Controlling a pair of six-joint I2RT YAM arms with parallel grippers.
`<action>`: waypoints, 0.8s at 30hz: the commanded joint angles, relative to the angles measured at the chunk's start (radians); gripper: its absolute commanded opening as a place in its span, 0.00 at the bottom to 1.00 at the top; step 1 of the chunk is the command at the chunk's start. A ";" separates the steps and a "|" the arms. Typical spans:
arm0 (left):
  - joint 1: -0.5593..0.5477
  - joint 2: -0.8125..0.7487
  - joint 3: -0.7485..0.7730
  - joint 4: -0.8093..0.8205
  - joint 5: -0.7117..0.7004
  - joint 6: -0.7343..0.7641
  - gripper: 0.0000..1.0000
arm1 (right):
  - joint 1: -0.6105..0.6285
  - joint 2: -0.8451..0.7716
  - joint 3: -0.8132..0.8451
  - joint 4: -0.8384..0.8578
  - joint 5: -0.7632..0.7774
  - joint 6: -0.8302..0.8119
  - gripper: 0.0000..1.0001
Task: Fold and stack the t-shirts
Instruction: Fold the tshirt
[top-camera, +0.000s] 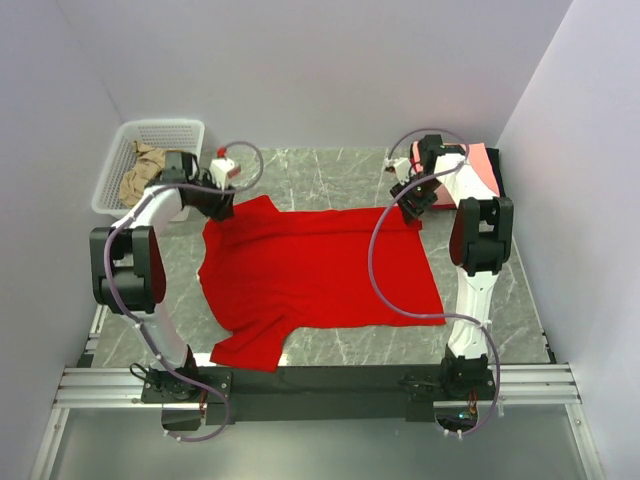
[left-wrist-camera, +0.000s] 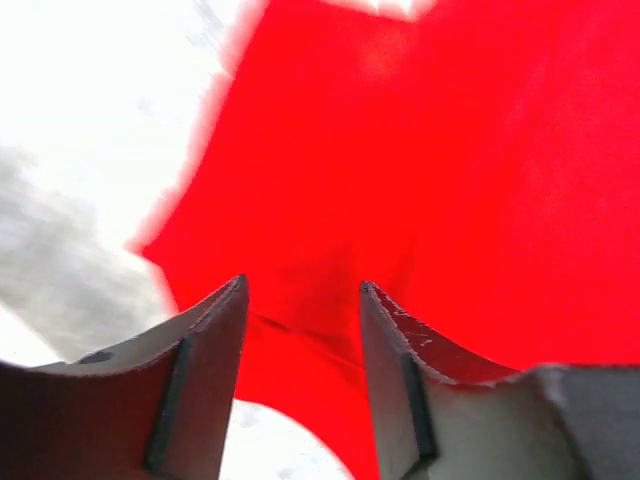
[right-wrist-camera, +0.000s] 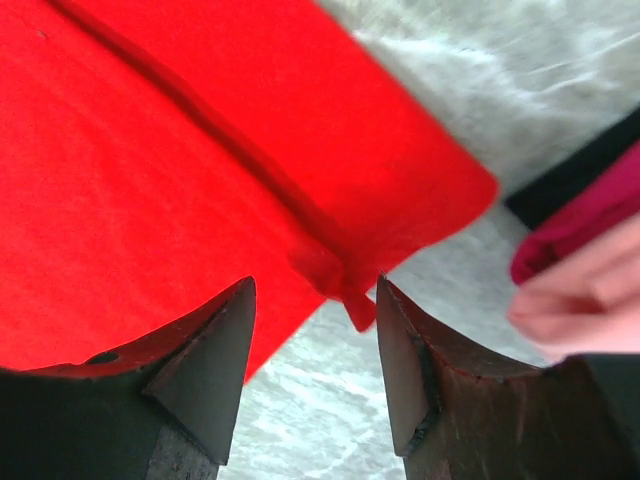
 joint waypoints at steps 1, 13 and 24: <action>0.000 0.015 0.133 -0.023 0.061 -0.052 0.56 | -0.008 -0.055 0.106 -0.042 -0.026 0.001 0.58; -0.109 0.344 0.476 0.020 -0.092 -0.180 0.58 | 0.000 0.077 0.252 -0.090 -0.058 0.109 0.48; -0.181 0.462 0.504 0.071 -0.168 -0.174 0.61 | 0.002 0.076 0.234 -0.081 -0.038 0.110 0.48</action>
